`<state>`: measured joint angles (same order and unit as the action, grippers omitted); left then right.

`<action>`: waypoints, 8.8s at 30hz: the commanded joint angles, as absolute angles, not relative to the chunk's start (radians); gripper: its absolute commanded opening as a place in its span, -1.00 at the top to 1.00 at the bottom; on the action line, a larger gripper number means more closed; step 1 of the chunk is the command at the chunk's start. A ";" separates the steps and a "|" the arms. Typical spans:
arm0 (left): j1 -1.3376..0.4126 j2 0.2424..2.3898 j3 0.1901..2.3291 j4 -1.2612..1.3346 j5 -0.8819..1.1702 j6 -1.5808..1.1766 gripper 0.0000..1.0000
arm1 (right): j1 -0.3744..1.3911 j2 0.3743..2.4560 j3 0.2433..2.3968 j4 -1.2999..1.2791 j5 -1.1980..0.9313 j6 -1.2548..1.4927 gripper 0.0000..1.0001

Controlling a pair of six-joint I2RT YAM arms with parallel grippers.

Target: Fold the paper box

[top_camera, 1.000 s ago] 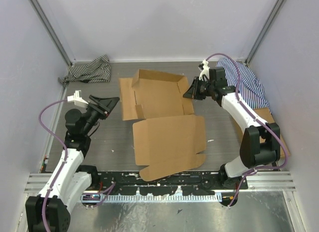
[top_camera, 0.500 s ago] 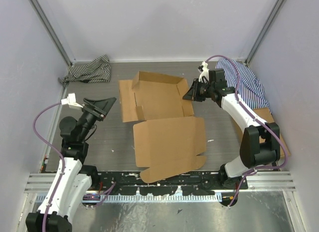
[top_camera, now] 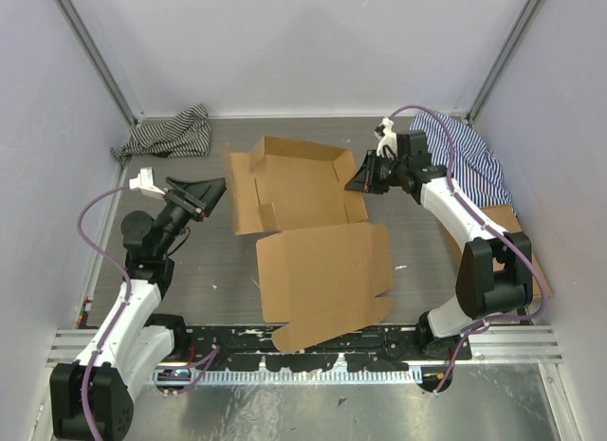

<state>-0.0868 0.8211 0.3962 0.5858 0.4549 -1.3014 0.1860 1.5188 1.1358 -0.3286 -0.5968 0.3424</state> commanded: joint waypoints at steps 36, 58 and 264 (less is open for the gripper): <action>-0.117 0.852 0.413 0.765 0.498 -1.372 -0.33 | 0.230 1.571 1.153 -0.319 -0.514 0.331 0.98; -0.251 1.153 0.439 0.599 0.518 -1.115 -0.21 | 0.328 1.633 1.146 -0.372 -0.192 0.291 0.98; -0.182 1.205 0.617 0.461 0.626 -1.120 -0.20 | 0.332 1.602 1.220 -0.350 -0.235 0.356 0.98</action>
<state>-0.1551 1.1946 0.5617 0.6098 0.6220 -1.2327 0.3176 1.6386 1.1545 -0.3462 -0.2676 0.3603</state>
